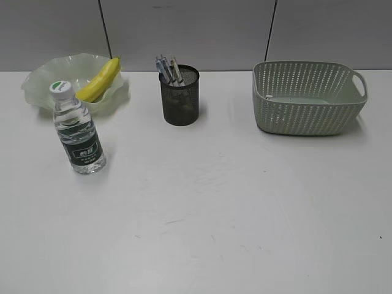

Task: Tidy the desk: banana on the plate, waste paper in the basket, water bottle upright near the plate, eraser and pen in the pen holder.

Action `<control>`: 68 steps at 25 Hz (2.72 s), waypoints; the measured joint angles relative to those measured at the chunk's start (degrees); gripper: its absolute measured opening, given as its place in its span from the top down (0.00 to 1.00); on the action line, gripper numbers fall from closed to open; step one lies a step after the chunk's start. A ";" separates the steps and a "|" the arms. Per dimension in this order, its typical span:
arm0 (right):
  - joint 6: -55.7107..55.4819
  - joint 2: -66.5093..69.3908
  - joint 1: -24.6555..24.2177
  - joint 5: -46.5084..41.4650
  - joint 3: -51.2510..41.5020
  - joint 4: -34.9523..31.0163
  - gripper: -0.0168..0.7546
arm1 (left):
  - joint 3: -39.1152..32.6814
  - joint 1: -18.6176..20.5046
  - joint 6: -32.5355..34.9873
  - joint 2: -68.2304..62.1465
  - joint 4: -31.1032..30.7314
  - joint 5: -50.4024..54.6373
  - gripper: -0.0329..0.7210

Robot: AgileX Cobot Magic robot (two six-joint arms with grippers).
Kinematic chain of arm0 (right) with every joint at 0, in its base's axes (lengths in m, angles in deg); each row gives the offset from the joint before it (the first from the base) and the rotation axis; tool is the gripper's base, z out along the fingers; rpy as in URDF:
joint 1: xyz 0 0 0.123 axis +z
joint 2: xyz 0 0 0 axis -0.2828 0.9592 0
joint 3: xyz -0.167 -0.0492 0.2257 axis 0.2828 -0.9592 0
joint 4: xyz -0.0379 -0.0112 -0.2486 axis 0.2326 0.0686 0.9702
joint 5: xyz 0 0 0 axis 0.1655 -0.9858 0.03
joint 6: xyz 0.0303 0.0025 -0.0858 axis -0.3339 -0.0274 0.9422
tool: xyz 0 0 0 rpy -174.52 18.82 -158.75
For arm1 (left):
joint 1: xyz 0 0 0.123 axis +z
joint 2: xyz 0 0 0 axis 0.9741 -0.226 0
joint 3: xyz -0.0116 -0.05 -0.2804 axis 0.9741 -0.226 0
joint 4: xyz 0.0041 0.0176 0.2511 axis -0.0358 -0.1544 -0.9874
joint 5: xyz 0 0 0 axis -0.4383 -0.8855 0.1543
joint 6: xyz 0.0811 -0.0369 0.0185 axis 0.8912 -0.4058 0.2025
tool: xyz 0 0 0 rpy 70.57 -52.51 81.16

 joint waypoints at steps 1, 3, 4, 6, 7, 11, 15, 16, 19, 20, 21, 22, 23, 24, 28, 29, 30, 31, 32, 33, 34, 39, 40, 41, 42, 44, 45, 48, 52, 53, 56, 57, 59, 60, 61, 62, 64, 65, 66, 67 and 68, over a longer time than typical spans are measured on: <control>0.00 0.00 0.00 0.00 0.00 0.00 0.32 | -0.05 0.00 0.05 -0.07 0.00 -0.65 0.46; 0.00 0.00 0.00 0.00 0.00 0.00 0.32 | -0.41 0.00 0.16 -0.08 0.00 -2.60 0.47; 0.00 0.00 0.00 0.00 0.00 0.00 0.32 | -1.08 0.00 0.16 -0.08 0.05 -4.15 0.47; 0.00 0.00 0.00 0.06 0.00 -0.04 0.32 | -2.13 0.00 0.20 -0.27 0.11 -5.54 0.47; 0.00 0.00 0.00 0.06 0.00 -0.04 0.32 | -2.28 0.00 0.20 -0.27 0.11 -5.85 0.47; 0.00 -0.27 -0.27 0.06 0.00 -0.04 0.32 | -2.28 0.00 0.20 -0.27 0.24 -6.23 0.48; 0.00 -0.29 -6.32 0.06 0.00 -0.11 0.32 | -2.28 0.00 0.20 -0.27 0.37 -6.29 0.49; 0.00 -0.29 -8.98 0.06 0.00 -0.11 0.32 | -2.28 0.00 0.20 -0.27 0.37 -6.29 0.50; 0.00 -0.29 -18.10 0.06 0.00 -0.11 0.32 | -2.28 0.00 0.20 -0.27 0.42 -6.29 0.51; 0.00 -0.29 -21.58 0.06 0.00 -0.11 0.32 | -2.28 0.00 0.20 -0.27 0.42 -6.29 0.51; 0.00 -0.29 -24.43 0.06 0.00 -0.11 0.32 | -2.28 0.00 0.20 -0.27 0.37 -6.29 0.51; 0.00 -0.29 -27.65 0.06 0.00 -0.11 0.32 | -2.28 0.00 0.20 -0.19 0.37 -6.29 0.51; 0.00 -0.29 -30.58 0.06 0.00 -0.11 0.32 | -2.28 0.00 0.20 0.02 0.43 -6.29 0.52; 0.00 -0.29 -33.17 0.06 0.00 -0.11 0.32 | -2.28 0.00 0.20 0.17 0.44 -6.29 0.52; 0.00 -0.40 -39.15 0.06 0.00 -0.11 0.32 | -2.28 4.53 0.20 0.34 0.44 -6.34 0.53; 0.00 -0.40 -39.71 0.06 0.00 -0.13 0.32 | -2.28 7.05 0.20 0.34 0.44 -6.33 0.54; 0.00 -0.40 -39.85 0.06 0.00 -0.18 0.32 | -2.28 9.89 0.20 0.34 0.44 -6.33 0.55; 0.00 -0.40 -39.87 0.10 0.00 -0.18 0.32 | -2.28 12.87 0.20 0.34 0.44 -6.33 0.56; 0.00 -0.40 -39.87 0.10 0.00 -0.18 0.32 | -2.28 15.46 0.20 0.34 0.44 -6.33 0.57; 0.00 -0.40 -39.87 0.10 0.00 -0.18 0.32 | -2.28 18.57 0.20 0.34 0.44 -6.33 0.58; 0.00 -0.40 -39.87 0.10 0.00 -0.18 0.32 | -2.28 21.63 0.20 0.34 0.44 -6.33 0.59; 0.00 -0.40 -38.32 0.10 0.00 -0.18 0.32 | -2.28 32.41 0.20 0.34 0.44 -6.33 0.63; 0.00 -0.40 -37.25 0.10 0.00 -0.18 0.32 | -2.28 33.94 0.20 0.34 0.44 -6.33 0.63; 0.00 -0.40 -36.13 0.10 0.00 -0.18 0.32 | -2.28 35.25 0.20 0.34 0.44 -6.33 0.63; 0.00 -0.40 -35.28 0.10 0.00 -0.18 0.32 | -2.28 36.17 0.20 0.34 0.44 -6.33 0.64; 0.00 -0.40 -34.23 0.10 0.00 -0.24 0.32 | -2.28 37.74 0.20 0.34 0.44 -6.33 0.64; 0.00 -0.40 -34.05 0.10 0.00 -0.24 0.32 | -2.28 38.07 0.20 0.34 0.37 -6.33 0.64; 0.00 -0.40 -34.05 0.10 0.00 -0.24 0.32 | -2.28 38.14 0.20 0.34 0.45 -6.33 0.64; 0.00 -0.40 -33.71 0.10 0.00 -0.24 0.32 | -2.28 38.14 0.20 0.34 0.50 -6.33 0.64; 0.00 -0.40 -33.58 0.10 0.00 -0.24 0.32 | -2.28 38.14 0.20 0.34 0.50 -6.33 0.64; 0.00 -0.40 -33.38 0.10 0.00 -0.24 0.32 | -2.28 38.14 0.20 0.34 0.50 -6.33 0.64; 0.00 -0.40 -33.38 0.10 0.00 -0.24 0.32 | -2.28 38.14 0.20 0.34 0.50 -6.33 0.64; 0.00 -0.40 -33.38 0.10 0.00 -0.24 0.32 | -2.28 38.14 0.20 0.34 0.50 -6.33 0.64; 0.00 -0.40 -33.38 0.10 0.00 -0.24 0.32 | -2.28 38.14 0.20 0.34 0.50 -6.33 0.64; 0.00 -0.40 -33.38 0.10 0.00 -0.24 0.32 | -2.28 38.14 0.20 0.34 0.52 -6.33 0.64; 0.00 -0.40 -33.38 0.10 0.00 -0.24 0.32 | -2.28 38.14 0.20 0.34 0.52 -6.33 0.64; 0.00 -0.40 -33.38 0.10 0.00 -0.24 0.32 | -2.28 38.14 0.20 0.34 0.52 -6.33 0.64; 0.00 -0.40 -33.38 0.10 0.00 -0.24 0.32 | -2.28 38.14 0.20 0.34 0.52 -6.33 0.64; 0.00 -0.40 -33.38 0.10 0.00 -0.24 0.32 | -2.28 38.14 0.20 0.34 0.52 -6.33 0.64; 0.00 -0.40 -33.38 0.10 0.00 -0.24 0.32 | -2.28 38.14 0.20 0.34 0.52 -6.33 0.64; 0.00 -0.40 -33.38 0.10 0.00 -0.24 0.32 | -2.28 38.14 0.20 0.34 0.52 -6.33 0.64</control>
